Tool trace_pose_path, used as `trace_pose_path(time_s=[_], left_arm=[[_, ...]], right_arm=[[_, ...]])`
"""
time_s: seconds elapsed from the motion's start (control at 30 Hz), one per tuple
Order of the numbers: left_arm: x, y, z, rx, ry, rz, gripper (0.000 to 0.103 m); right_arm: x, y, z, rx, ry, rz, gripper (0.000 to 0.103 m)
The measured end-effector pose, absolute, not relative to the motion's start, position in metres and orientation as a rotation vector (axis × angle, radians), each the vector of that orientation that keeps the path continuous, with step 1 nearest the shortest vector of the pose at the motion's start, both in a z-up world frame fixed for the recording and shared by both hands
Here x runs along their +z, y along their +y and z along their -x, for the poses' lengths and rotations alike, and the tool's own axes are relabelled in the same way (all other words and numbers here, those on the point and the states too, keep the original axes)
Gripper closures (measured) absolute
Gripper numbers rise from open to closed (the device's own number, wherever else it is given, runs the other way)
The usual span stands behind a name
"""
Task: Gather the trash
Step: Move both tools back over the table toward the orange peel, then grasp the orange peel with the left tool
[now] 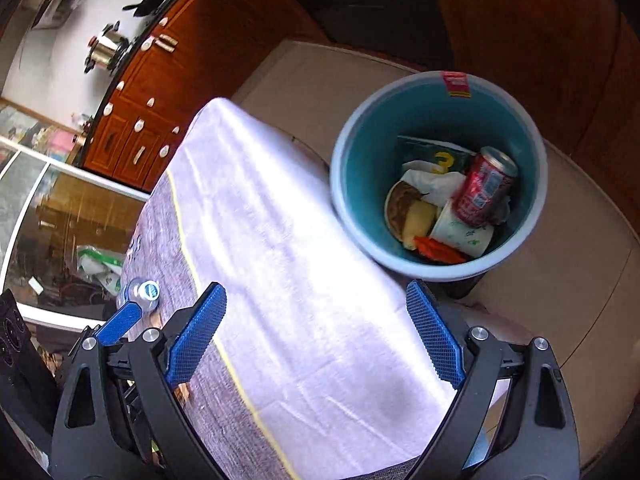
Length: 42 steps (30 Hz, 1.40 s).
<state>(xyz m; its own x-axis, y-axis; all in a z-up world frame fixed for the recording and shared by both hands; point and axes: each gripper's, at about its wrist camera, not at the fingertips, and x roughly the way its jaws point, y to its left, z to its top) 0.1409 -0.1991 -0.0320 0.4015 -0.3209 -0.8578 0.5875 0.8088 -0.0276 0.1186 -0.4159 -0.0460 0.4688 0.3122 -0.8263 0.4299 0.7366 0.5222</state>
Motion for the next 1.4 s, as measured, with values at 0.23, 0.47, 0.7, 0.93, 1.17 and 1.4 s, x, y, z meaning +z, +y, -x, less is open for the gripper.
trace_pose_path(time_s=[0.23,0.47,0.7,0.93,1.17,1.4], left_arm=[[-0.052,-0.119,-0.13,-0.482,1.056,-0.236,0.006],[-0.07,-0.028,-0.123,-0.361,1.091,-0.161,0.006],[-0.082,0.019,-0.122,-0.319,1.118,-0.129,0.01],[-0.093,0.01,-0.12,-0.349,1.13,-0.205,0.018],[-0.097,0.012,-0.123,-0.34,1.14,-0.197,0.018],[-0.1,0.01,-0.124,-0.346,1.145,-0.208,0.018]], right_arm=[[-0.046,-0.354,-0.124,0.03,1.184,-0.702,0.016],[-0.06,-0.289,-0.129,0.137,1.265,-0.638,0.016],[-0.072,-0.248,-0.128,0.191,1.32,-0.595,0.016],[-0.076,-0.235,-0.13,0.197,1.35,-0.565,0.016],[-0.077,-0.24,-0.132,0.189,1.356,-0.565,0.016],[-0.08,-0.232,-0.135,0.194,1.369,-0.56,0.016]])
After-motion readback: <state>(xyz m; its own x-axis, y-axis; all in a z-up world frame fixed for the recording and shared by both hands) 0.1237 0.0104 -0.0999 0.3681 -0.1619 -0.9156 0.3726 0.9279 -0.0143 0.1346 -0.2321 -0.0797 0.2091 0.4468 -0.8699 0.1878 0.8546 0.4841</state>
